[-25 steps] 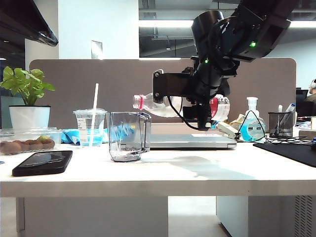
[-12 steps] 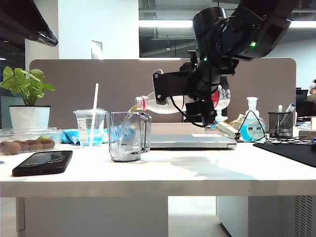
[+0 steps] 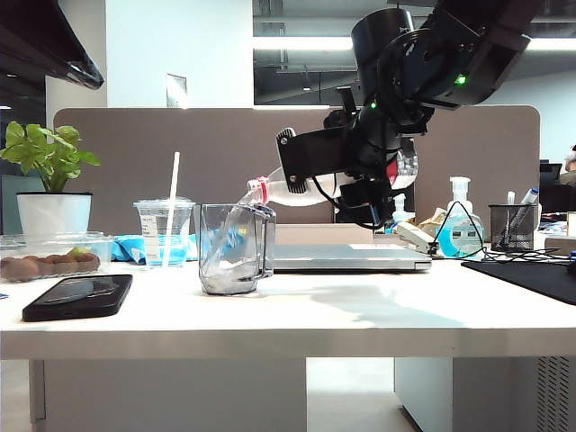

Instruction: Pick up the mineral water bottle on the table and pour water into the mug until it's half full.

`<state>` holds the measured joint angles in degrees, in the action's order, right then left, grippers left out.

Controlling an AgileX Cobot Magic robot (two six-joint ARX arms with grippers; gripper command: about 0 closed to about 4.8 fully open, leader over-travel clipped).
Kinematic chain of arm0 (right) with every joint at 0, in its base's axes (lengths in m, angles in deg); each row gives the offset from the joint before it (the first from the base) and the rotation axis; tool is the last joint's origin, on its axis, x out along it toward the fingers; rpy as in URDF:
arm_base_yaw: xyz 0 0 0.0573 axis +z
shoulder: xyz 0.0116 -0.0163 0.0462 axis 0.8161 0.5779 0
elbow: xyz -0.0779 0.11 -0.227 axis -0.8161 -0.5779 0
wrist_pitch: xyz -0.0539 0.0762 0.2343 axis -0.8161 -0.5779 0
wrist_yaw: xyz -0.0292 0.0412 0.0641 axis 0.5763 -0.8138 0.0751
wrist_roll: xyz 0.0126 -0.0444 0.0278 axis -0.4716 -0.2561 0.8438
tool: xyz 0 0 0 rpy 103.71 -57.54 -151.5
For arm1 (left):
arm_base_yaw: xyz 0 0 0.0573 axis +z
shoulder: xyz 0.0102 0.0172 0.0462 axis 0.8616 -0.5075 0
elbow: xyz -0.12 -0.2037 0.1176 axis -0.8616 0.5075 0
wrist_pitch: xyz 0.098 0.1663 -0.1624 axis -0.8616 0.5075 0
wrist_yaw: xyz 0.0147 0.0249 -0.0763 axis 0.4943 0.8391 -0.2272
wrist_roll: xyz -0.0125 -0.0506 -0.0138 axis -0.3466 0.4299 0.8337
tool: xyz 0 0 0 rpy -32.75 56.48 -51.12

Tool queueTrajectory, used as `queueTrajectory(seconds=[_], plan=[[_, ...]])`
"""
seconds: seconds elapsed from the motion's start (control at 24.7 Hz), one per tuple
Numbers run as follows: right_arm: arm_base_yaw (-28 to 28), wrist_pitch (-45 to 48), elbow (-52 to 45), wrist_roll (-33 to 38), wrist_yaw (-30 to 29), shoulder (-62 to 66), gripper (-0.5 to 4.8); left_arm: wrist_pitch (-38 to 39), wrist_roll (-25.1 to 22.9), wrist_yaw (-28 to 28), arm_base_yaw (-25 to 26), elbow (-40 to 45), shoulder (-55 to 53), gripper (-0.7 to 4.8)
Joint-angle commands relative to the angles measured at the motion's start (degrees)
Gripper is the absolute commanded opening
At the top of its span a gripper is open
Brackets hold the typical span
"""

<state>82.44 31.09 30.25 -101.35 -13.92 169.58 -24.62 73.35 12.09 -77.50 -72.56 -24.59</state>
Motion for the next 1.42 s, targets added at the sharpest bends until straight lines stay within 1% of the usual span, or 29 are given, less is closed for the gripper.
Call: queueTrajectory(seconds=[0.04,0.28,0.44,0.61,1.29,1.37,1.42], plan=[[0.13,4.76,0.57,-0.81,0.02,-0.66,2.66,0.09,-0.39,-0.02,0.02,-0.28,0.13,-0.04],[0.17,5.20,0.74,-1.75,0.04,-0.66,2.66,0.13,-0.39,0.22,0.02,-0.28,0.13,-0.04],[0.59,5.99,0.74,-2.08,0.11,-0.66,2.66,0.15,-0.37,3.52,0.02,-0.28,0.13,-0.04],[1.33,6.01,0.74,-2.08,0.13,-0.76,2.66,0.04,-0.37,5.53,0.02,-0.28,0.13,-0.04],[2.14,5.73,0.72,-1.77,0.26,-0.76,2.66,0.02,0.07,4.63,0.02,-0.28,0.13,-0.04],[2.14,5.51,0.72,0.28,1.11,-0.76,2.65,-0.04,0.07,4.63,0.02,-0.28,0.13,-0.04],[2.14,5.31,0.63,2.78,1.90,-0.76,2.65,-0.07,0.07,4.63,0.02,-0.28,0.13,-0.04]])
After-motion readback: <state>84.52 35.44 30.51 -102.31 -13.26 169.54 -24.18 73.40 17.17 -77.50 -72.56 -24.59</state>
